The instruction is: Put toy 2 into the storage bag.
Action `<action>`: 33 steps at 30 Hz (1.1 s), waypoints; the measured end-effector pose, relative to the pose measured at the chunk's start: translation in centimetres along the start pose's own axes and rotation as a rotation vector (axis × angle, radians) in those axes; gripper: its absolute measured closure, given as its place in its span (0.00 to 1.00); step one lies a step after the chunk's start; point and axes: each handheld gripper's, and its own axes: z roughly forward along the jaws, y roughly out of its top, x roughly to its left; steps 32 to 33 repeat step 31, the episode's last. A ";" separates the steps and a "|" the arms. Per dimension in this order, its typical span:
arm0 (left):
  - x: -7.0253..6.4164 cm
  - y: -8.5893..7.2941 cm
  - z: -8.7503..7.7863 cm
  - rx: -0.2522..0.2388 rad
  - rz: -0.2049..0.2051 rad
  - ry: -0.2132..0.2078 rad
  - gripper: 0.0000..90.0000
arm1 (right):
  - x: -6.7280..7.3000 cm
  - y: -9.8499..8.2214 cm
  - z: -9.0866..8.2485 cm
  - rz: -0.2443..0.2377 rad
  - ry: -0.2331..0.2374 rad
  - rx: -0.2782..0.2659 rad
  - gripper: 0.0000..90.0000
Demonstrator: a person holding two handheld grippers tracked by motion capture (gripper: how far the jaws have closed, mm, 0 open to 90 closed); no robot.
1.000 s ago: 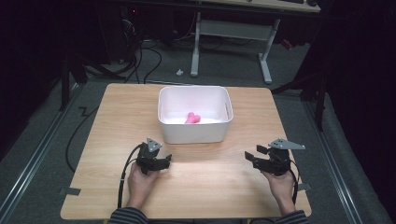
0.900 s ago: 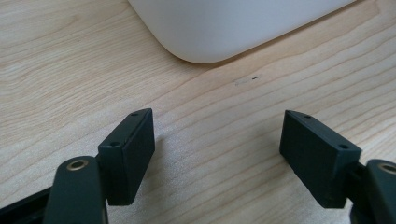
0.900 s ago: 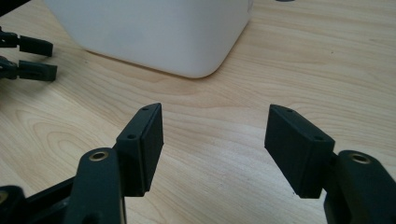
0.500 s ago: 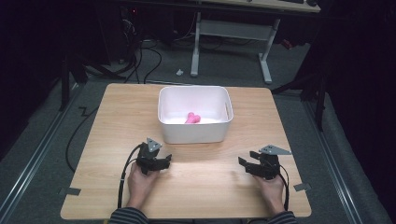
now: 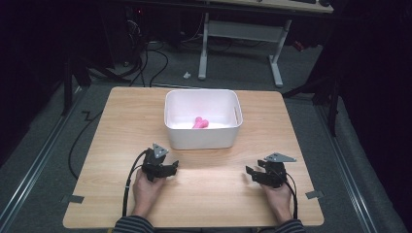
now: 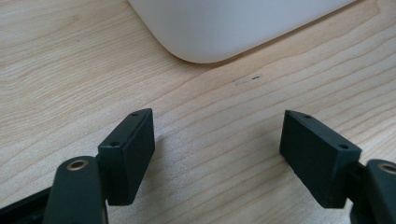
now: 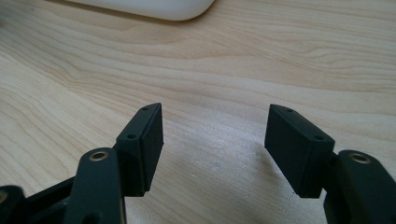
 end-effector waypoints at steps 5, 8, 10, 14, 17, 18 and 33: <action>0.0 0.0 0.0 0.000 0.000 0.000 0.30 | 0.1 0.0 0.4 -0.013 -0.015 0.009 0.42; 0.0 0.0 0.0 0.000 0.000 0.000 0.30 | 0.2 -0.1 0.5 -0.016 -0.021 0.015 0.42; 0.0 0.0 0.0 0.000 0.000 0.000 0.30 | 0.2 -0.1 0.6 -0.018 -0.027 0.020 0.41; 0.0 0.0 0.0 0.000 0.000 0.000 0.30 | 0.3 0.0 0.9 -0.023 -0.041 0.012 0.41; 0.0 0.0 0.0 0.001 0.001 0.000 0.30 | 0.5 0.0 1.1 -0.039 -0.056 0.015 0.40; 0.0 0.0 0.0 0.000 0.000 0.000 0.30 | 0.6 0.1 1.1 -0.052 -0.067 0.020 0.39; 0.0 0.0 0.0 0.000 0.001 0.000 0.30 | 0.9 0.1 1.3 -0.068 -0.095 0.030 0.35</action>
